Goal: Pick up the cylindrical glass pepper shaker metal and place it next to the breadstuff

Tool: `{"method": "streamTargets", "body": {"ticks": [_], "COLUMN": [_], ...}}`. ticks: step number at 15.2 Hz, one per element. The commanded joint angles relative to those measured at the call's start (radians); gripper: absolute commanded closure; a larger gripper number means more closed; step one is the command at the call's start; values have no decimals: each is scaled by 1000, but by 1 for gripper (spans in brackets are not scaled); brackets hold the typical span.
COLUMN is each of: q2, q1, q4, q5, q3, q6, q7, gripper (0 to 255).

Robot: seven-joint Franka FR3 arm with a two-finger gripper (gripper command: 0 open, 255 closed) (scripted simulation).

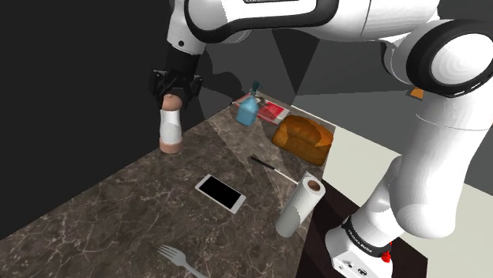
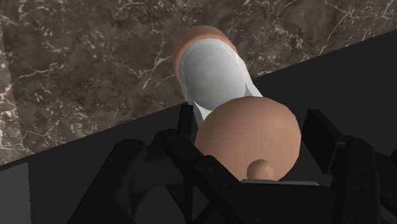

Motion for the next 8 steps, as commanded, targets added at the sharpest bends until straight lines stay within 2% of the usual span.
{"method": "streamTargets", "body": {"ticks": [1, 8], "q2": [-8, -14], "q1": [0, 1], "q4": [18, 104], "q5": [1, 0], "q3": [1, 2], "q6": [-26, -117], "q7": [2, 11], "gripper": [255, 255]}}
